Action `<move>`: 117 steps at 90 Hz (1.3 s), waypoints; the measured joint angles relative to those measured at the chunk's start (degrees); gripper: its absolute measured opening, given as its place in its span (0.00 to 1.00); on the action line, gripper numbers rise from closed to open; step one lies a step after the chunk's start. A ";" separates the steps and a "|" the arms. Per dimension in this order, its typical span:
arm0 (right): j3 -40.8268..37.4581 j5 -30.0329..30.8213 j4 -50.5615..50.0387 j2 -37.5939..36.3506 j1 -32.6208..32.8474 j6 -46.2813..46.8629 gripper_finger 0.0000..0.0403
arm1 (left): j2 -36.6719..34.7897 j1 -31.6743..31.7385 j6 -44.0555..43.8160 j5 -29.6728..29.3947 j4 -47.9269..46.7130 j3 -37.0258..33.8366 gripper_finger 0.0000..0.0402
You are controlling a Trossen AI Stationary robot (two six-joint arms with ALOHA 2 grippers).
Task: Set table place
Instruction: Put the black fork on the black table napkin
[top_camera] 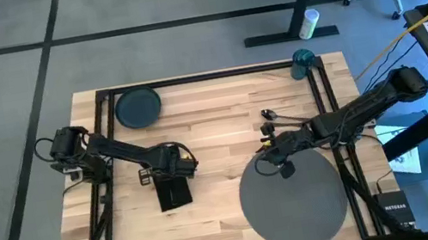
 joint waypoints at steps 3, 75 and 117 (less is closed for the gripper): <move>0.00 -0.31 0.00 0.00 0.01 -0.01 0.25 | 0.00 -0.06 -0.03 0.03 -0.13 0.01 0.00; 0.00 -0.97 0.02 -0.02 0.01 -0.02 0.25 | 0.00 -0.04 1.84 0.12 0.27 0.02 0.24; 0.00 -0.95 0.12 -0.04 -0.01 0.25 0.25 | -0.02 -0.03 9.30 -0.53 -16.46 5.07 0.10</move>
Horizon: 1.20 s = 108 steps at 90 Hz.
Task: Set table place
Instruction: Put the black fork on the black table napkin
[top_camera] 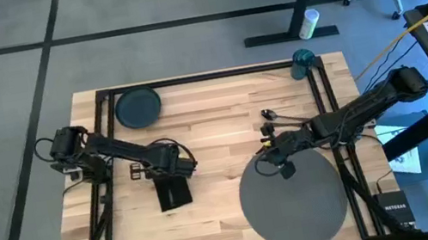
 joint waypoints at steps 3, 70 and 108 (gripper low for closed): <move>0.00 0.00 0.00 0.00 0.00 0.03 0.25 | 0.00 0.01 0.73 0.00 0.41 -0.16 0.08; 0.00 0.02 -0.19 0.00 0.00 0.85 0.25 | 0.00 4.53 5.52 -1.33 9.79 -8.13 0.00; 0.00 0.01 -0.19 0.00 0.00 0.85 0.25 | 0.00 6.18 8.19 -3.62 11.34 -8.13 0.00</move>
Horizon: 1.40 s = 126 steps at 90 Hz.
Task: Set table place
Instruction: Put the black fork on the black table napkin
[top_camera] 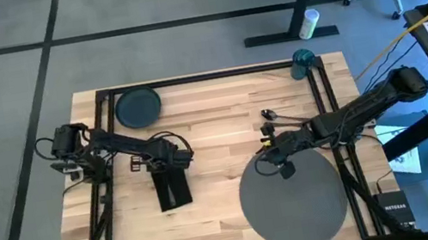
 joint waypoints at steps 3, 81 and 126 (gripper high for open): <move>0.00 0.01 0.00 0.00 0.00 0.00 0.25 | 0.00 0.00 -0.02 -0.19 -0.02 -0.04 0.00; 0.00 0.01 0.04 0.00 -0.01 -0.02 0.25 | -0.10 -0.02 4.71 -0.51 5.47 -3.10 0.00; 0.00 0.01 0.04 0.00 -0.02 -0.02 0.25 | -0.02 0.67 10.25 -0.08 5.64 -3.10 0.00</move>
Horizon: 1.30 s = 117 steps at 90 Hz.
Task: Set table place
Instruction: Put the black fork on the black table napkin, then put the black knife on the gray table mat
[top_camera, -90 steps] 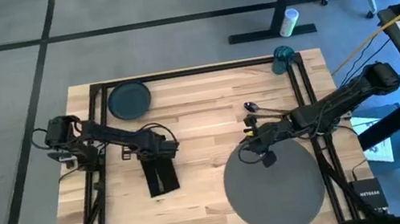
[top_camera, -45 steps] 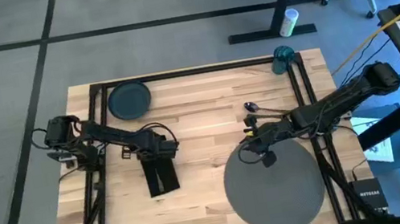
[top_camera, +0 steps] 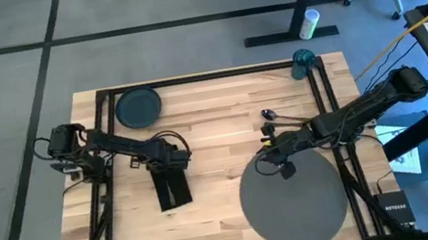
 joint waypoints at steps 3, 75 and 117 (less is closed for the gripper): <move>0.00 0.00 0.00 0.00 0.00 0.00 0.25 | 0.00 0.28 0.57 0.14 0.02 0.01 0.00; 0.00 1.17 0.03 0.00 0.00 -0.90 0.25 | 0.22 -0.33 3.98 -3.03 -3.19 6.25 0.00; 0.02 1.05 -0.60 0.00 -0.05 0.22 0.25 | 0.09 -9.31 16.41 -5.56 -0.36 10.62 0.00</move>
